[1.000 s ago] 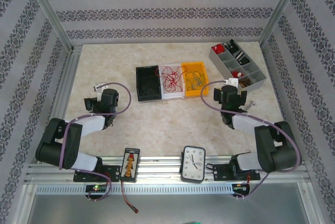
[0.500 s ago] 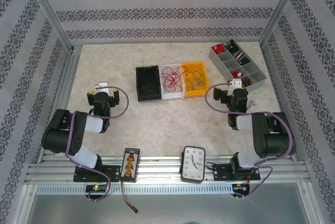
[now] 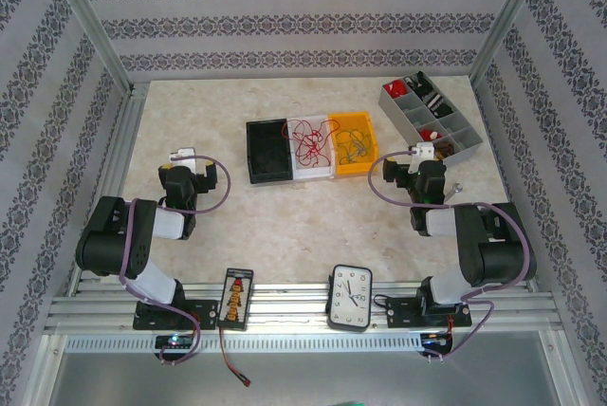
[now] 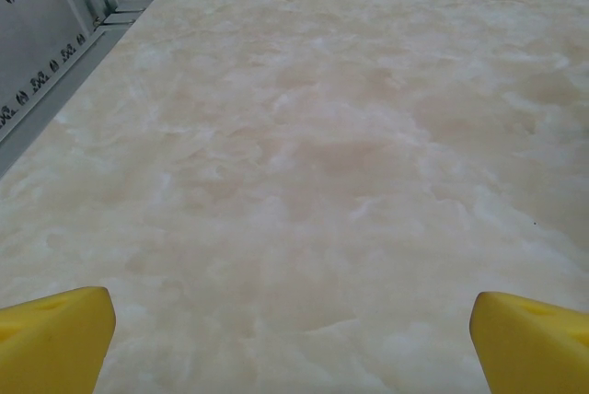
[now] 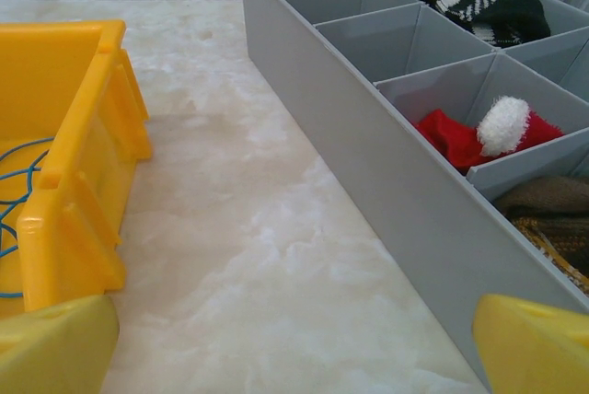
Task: Untangle the cables
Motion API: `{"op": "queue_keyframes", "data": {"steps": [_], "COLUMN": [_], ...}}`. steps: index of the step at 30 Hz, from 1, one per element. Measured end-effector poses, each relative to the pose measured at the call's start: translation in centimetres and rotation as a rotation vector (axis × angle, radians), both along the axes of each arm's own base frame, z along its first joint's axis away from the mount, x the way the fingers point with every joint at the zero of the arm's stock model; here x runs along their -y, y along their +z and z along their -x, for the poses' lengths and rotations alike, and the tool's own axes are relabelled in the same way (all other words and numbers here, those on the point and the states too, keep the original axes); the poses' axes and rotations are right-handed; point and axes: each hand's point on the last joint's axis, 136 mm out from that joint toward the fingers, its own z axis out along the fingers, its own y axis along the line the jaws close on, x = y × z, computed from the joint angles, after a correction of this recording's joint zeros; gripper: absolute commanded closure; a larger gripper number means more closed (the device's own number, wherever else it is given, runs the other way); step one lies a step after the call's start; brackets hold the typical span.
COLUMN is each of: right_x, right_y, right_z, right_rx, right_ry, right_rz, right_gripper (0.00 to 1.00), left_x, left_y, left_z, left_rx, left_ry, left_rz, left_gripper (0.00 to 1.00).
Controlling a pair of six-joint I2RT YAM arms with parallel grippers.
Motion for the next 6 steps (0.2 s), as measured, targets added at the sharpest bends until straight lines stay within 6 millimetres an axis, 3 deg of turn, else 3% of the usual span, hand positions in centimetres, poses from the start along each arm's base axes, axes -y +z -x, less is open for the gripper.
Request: {"op": "queue_keyframes", "data": {"steps": [6], "right_x": [0.45], "right_y": [0.0], "right_z": [-0.01], "right_rx": [0.0], "right_ry": [0.005], "right_rz": [-0.013], "right_gripper": [0.02], "left_x": [0.13], "left_y": [-0.01], "left_z": [-0.03], "left_rx": [0.0], "left_ry": [-0.008], "left_rz": [0.003], "left_gripper": [0.01]}}
